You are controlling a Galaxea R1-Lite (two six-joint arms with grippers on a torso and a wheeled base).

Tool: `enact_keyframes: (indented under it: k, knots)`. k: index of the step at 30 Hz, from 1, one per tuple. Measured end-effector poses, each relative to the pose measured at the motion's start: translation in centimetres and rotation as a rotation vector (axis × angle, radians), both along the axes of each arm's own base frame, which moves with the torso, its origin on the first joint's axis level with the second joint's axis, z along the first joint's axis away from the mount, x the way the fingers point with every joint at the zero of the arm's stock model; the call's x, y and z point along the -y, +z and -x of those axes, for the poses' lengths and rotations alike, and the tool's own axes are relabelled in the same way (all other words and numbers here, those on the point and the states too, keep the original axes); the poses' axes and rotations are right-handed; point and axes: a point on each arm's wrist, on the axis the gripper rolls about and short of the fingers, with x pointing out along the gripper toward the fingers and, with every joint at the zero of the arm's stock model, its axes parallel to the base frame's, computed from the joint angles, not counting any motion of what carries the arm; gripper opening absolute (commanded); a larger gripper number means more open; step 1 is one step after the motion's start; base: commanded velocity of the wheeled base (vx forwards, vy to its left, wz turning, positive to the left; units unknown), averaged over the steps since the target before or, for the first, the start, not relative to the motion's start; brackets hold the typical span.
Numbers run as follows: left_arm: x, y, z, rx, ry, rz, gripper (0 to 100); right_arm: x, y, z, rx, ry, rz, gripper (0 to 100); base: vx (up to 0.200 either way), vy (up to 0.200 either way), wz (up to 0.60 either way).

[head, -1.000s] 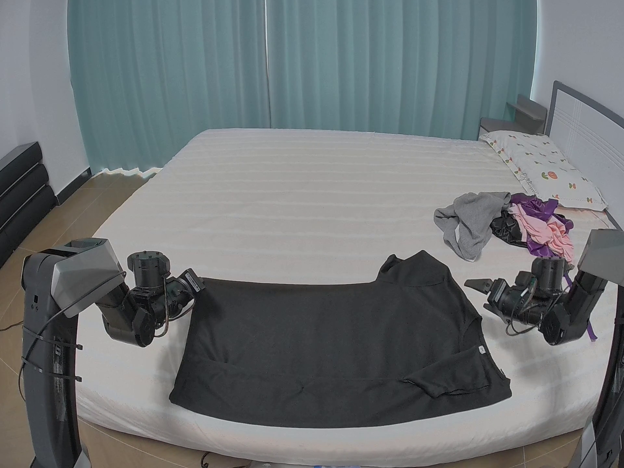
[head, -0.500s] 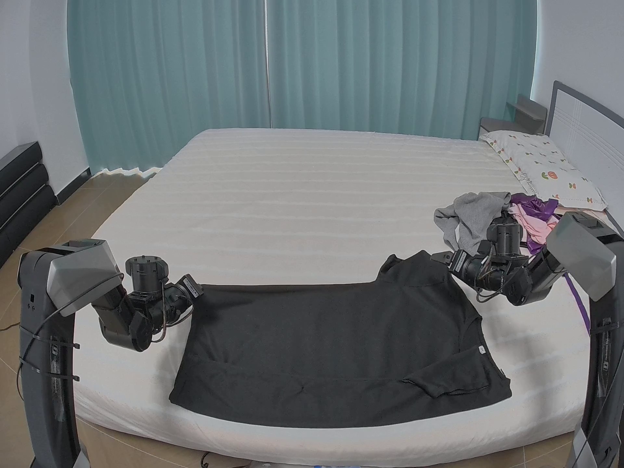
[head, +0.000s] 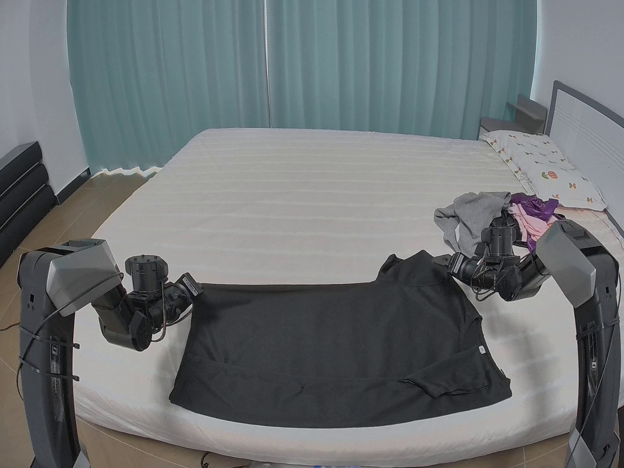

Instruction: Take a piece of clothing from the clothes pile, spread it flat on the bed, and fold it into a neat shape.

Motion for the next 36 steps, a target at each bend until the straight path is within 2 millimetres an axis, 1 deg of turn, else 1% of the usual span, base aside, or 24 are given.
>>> enact_keyframes:
  k: [2,3,10,18,22,29,32,36]
  knots:
    - [0.0,0.0,0.0,0.000,0.000,0.000,0,0.0,-0.4,0.0,-0.005,0.006,-0.003,100,0.000,0.000,0.00]
    - [0.0,0.0,0.0,0.001,-0.001,0.000,0,0.0,-0.6,-0.1,-0.007,0.011,-0.006,0,0.000,0.000,0.00]
    - [0.0,0.0,-0.1,0.003,-0.001,0.001,0,-0.1,-1.5,-0.3,-0.020,0.013,-0.005,0,0.000,0.000,0.00]
    - [-0.1,0.1,0.0,0.004,0.002,0.000,0,0.7,-1.9,-0.3,-0.029,-0.007,-0.005,0,0.000,0.000,0.00]
    - [-0.1,0.3,0.0,0.008,0.005,-0.001,0,1.5,-1.2,0.0,-0.024,-0.021,-0.013,0,0.000,0.000,0.00]
    - [-0.5,1.5,-0.1,0.039,0.010,-0.007,0,3.1,1.0,1.4,-0.014,-0.030,-0.041,0,0.000,0.000,0.00]
    - [-0.7,1.9,-0.1,0.047,0.013,-0.011,0,3.5,1.9,1.8,0.029,-0.032,-0.041,0,0.000,0.000,0.00]
    - [-1.1,2.4,-0.1,0.060,0.019,-0.021,0,3.5,2.6,2.3,0.086,-0.030,-0.042,0,0.000,0.000,0.00]
